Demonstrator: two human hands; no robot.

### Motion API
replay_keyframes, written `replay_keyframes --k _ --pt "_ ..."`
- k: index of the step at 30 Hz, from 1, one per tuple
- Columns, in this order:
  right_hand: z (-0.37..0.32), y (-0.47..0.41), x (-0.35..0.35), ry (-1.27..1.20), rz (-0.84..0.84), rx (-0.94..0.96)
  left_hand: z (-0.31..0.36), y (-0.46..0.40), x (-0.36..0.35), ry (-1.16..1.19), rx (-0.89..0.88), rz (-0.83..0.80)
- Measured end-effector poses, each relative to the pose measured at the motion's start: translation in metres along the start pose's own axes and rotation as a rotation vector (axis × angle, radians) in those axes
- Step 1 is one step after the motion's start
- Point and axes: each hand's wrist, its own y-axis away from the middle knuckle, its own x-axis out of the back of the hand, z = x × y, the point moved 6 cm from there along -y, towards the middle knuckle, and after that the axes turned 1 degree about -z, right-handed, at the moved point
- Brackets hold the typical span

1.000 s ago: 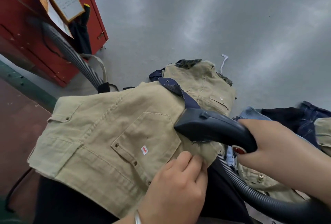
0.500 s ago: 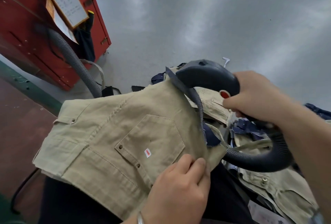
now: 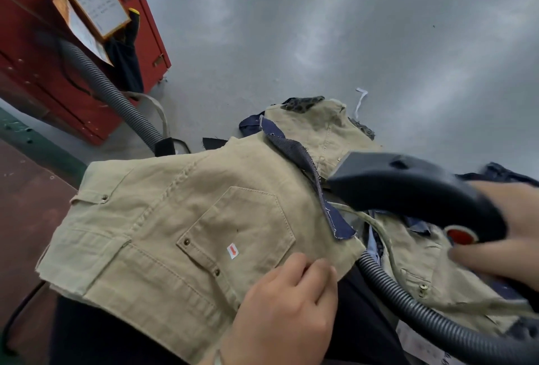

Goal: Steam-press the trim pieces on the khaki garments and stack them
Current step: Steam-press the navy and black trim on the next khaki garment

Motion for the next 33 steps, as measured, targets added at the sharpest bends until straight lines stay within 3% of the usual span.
replay_keyframes --k 4,13,18,21,28,31,33 --pt "-0.031 -0.017 -0.043 0.005 -0.151 0.042 -0.003 0.0 0.0 -0.017 0.037 -0.011" --pt "-0.045 -0.085 -0.04 -0.16 -0.083 0.07 -0.004 0.0 -0.003 -0.029 0.049 -0.051" --pt "-0.065 -0.124 -0.037 -0.169 0.018 0.076 -0.011 -0.006 -0.004 0.131 0.2 -0.337" --pt "-0.07 -0.139 -0.02 -0.196 0.108 0.064 -0.015 -0.008 -0.009 0.108 0.247 -0.456" --pt "-0.031 -0.118 0.035 -0.318 0.259 -0.027 -0.021 -0.033 -0.004 0.097 0.241 -0.31" --pt "-0.017 -0.085 0.027 -0.224 0.217 0.006 -0.021 -0.041 -0.004 -0.034 0.221 -0.395" --pt "-0.011 -0.061 0.016 -0.188 0.145 0.024 -0.016 -0.038 -0.007 -0.105 0.17 -0.327"
